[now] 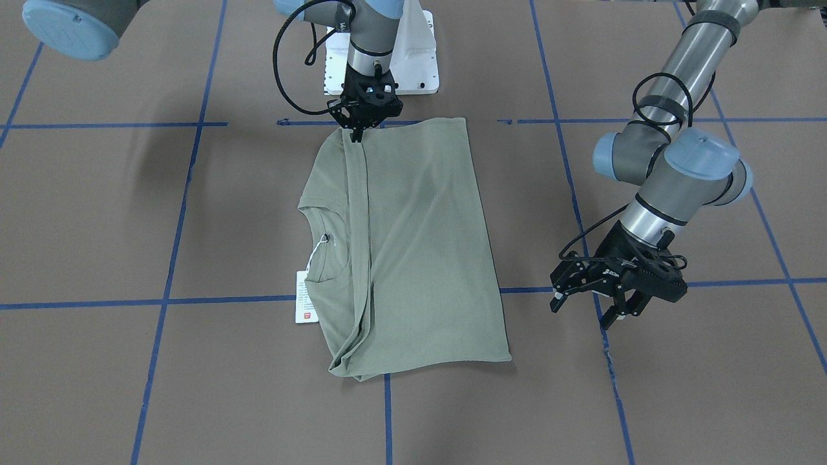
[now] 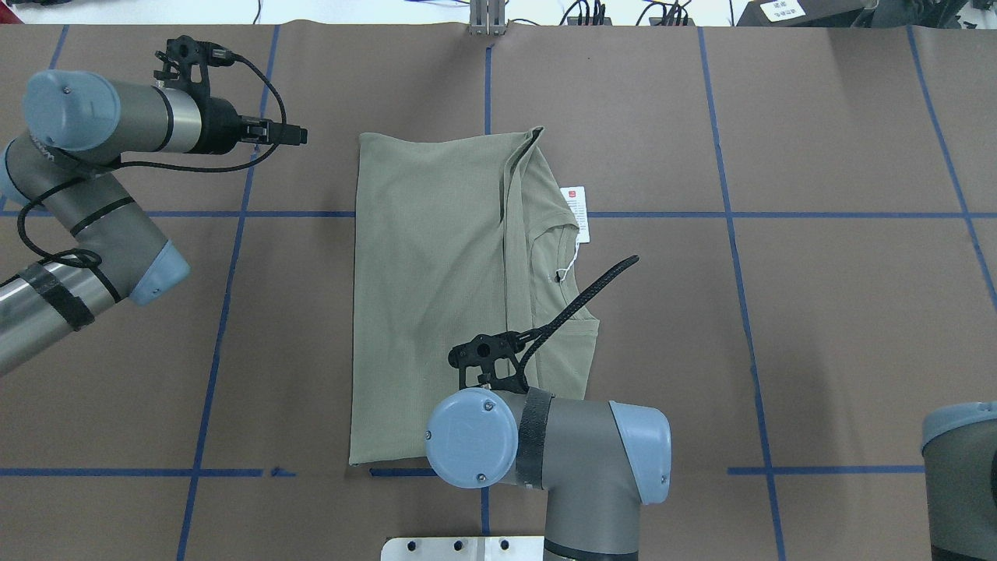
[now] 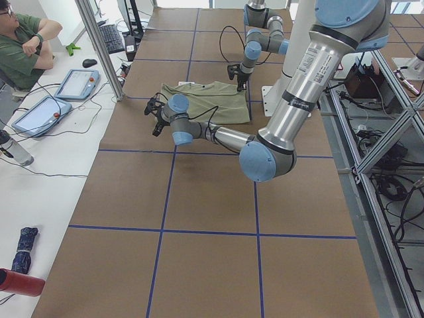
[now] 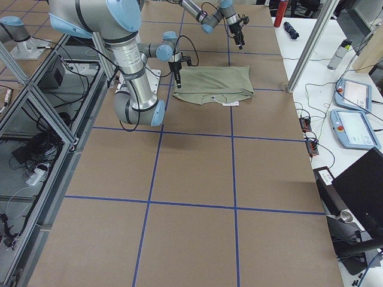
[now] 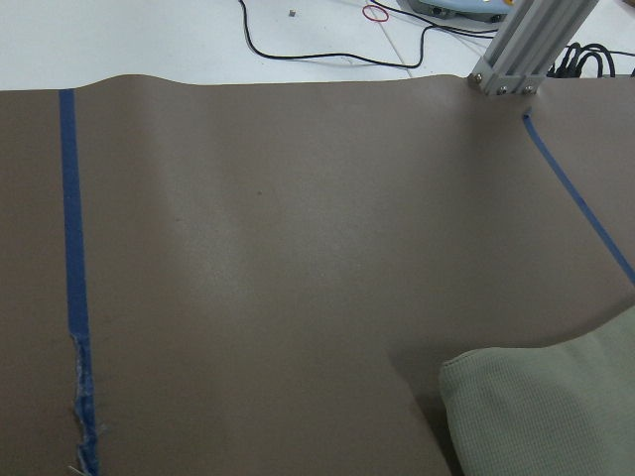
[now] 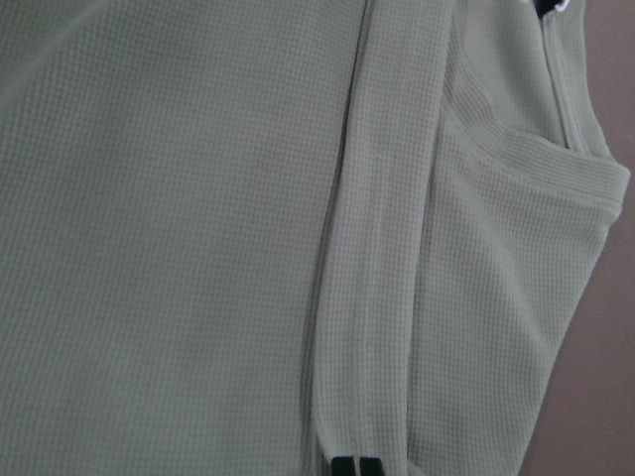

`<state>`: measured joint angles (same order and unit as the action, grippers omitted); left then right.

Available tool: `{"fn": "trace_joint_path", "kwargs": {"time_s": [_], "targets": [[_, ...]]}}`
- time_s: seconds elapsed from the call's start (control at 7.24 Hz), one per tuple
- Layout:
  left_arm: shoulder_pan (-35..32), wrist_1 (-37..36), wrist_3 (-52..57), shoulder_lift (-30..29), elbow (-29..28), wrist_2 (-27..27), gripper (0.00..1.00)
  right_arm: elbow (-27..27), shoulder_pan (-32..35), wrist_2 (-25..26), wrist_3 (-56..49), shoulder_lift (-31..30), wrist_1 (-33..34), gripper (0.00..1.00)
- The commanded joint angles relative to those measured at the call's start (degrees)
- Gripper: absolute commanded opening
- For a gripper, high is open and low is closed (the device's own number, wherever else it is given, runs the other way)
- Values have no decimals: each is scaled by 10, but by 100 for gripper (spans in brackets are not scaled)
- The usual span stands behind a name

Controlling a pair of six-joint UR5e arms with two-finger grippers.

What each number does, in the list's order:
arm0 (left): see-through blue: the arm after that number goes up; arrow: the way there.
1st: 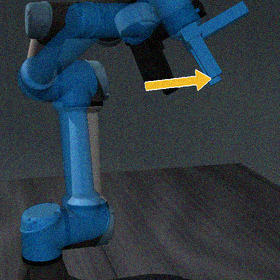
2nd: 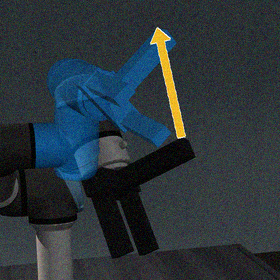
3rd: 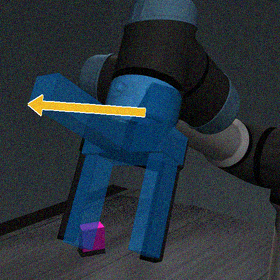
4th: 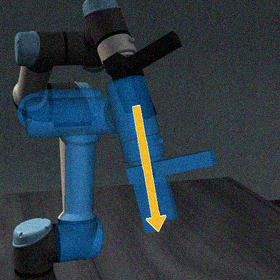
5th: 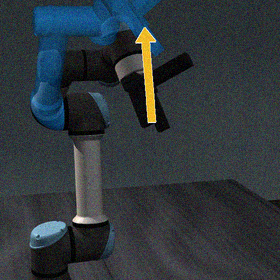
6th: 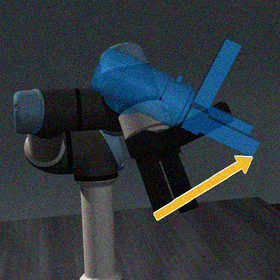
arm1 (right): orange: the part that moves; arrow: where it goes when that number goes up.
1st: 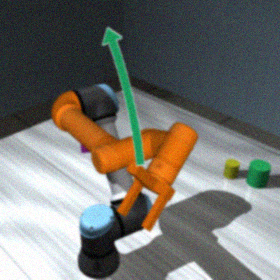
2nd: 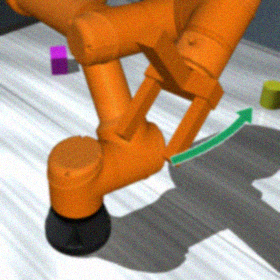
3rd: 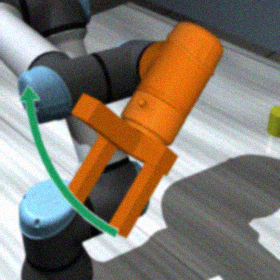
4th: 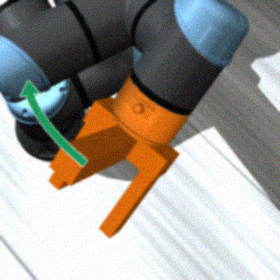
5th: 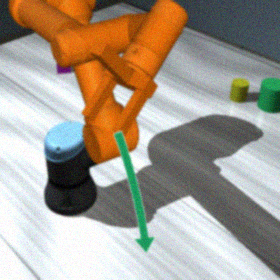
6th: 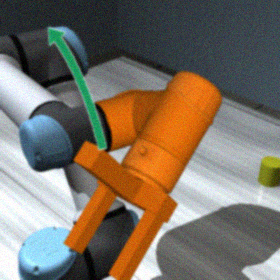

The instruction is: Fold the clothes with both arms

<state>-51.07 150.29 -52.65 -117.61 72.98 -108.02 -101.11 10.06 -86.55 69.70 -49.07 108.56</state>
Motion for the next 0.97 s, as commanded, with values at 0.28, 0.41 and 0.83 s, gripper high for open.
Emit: {"fn": "trace_joint_path", "kwargs": {"time_s": [0.28,0.41,0.83], "targets": [[3,0,-2,0,1,1,100,-89,6,-4,3,-85,2,0],[4,0,-19,0,1,1,100,-114,6,0,12,-121,0,0],[4,0,-21,0,0,1,100,-114,-23,7,127,-131,-4,23]]}}
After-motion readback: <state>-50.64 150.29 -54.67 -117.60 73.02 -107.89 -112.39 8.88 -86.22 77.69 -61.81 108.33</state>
